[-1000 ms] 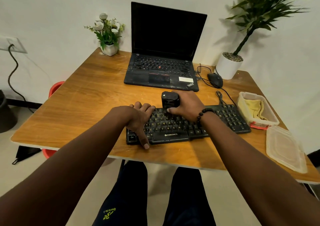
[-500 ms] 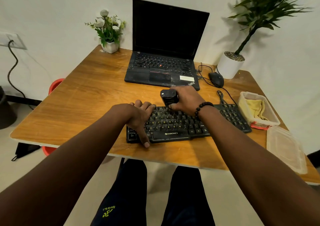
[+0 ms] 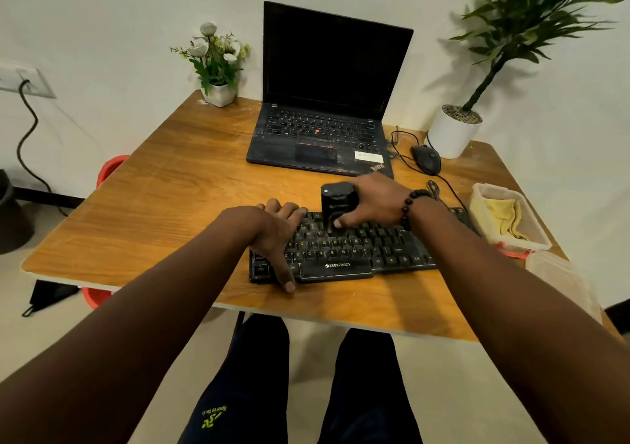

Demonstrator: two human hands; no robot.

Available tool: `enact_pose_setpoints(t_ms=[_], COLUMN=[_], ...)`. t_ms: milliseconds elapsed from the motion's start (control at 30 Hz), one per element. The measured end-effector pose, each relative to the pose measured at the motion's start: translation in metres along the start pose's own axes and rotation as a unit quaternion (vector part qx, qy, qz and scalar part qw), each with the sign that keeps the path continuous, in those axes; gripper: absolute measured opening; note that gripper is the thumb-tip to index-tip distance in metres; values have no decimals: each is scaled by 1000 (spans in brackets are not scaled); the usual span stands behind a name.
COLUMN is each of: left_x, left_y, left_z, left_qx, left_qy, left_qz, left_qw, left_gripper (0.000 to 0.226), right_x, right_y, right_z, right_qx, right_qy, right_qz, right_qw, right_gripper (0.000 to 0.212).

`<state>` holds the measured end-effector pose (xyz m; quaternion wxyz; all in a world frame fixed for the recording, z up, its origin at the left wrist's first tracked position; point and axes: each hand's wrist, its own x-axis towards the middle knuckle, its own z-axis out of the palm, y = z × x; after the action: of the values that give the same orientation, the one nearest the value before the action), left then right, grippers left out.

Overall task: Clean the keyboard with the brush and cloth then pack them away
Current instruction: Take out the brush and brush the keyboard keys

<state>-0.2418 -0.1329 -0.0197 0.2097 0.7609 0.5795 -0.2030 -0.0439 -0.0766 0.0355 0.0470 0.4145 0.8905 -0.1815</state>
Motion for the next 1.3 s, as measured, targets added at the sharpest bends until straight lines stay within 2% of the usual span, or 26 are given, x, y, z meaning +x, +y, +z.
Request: enact_pose_setpoints(t_ms=[67, 100, 200, 333, 433, 500, 600, 700, 767, 900, 967, 1033, 1067, 1100, 1167, 1200, 1233, 1300], left_x=[0, 0, -1, -1, 0, 2, 3, 2, 2, 3, 1, 1, 1, 1, 1, 1, 0, 0], left_y=[0, 1, 0, -1, -2, -3, -2, -1, -1, -2, -1, 0, 0, 0, 0, 0, 0, 0], left_z=[0, 0, 1, 1, 2, 2, 1, 1, 1, 3, 2, 0, 0, 1, 1, 1, 1, 0], left_qx=[1, -1, -6, -9, -11, -9, -5, -1, -1, -5, -4, -4, -5, -5, -6, -7, -10, -11], left_qy=[-2, -1, 1, 3, 3, 3, 0, 2, 3, 0, -1, -2, -3, -5, 0, 1, 1, -1], left_qz=[0, 0, 0, 4, 5, 6, 4, 2, 2, 3, 2, 0, -1, 0, 2, 3, 2, 1], left_qw=[1000, 1000, 1000, 1000, 1000, 1000, 1000, 1000, 1000, 1000, 1000, 1000, 1000, 1000, 1000, 1000, 1000, 1000], left_gripper=[153, 153, 153, 152, 153, 154, 153, 152, 153, 154, 154, 153, 154, 154, 154, 154, 153, 153], right_x=[-4, -3, 4, 11, 13, 10, -2, -8, -8, -12, -9, -4, -2, 0, 0, 0, 2, 5], right_y=[8, 10, 14, 18, 27, 30, 32, 35, 38, 48, 47, 40, 36, 33, 31, 30, 32, 33], right_z=[-1, -5, -14, 0, 2, 4, 11, 3, -5, 8, 17, 17, 15, 13, 12, 14, 17, 18], right_qx=[-8, -20, -35, -20, -63, 6, 109, 69, 65, 234, 177, 101, 100, 122, 171, 158, 127, 77], right_qy=[-62, -66, -22, -3, 147, 187, 82, 2, 16, 39, 66, 154, 176, 173, 101, 69, 67, 137], right_qz=[9, 14, 15, 18, 57, 62, 46, 40, 50, 89, 83, 71, 65, 60, 50, 46, 48, 63], right_qw=[998, 998, 999, 1000, 986, 980, 990, 997, 996, 967, 978, 980, 977, 976, 979, 984, 989, 986], right_gripper=[40, 39, 45, 53, 56, 54, 51, 52, 52, 53, 55, 55, 54, 53, 51, 51, 52, 53])
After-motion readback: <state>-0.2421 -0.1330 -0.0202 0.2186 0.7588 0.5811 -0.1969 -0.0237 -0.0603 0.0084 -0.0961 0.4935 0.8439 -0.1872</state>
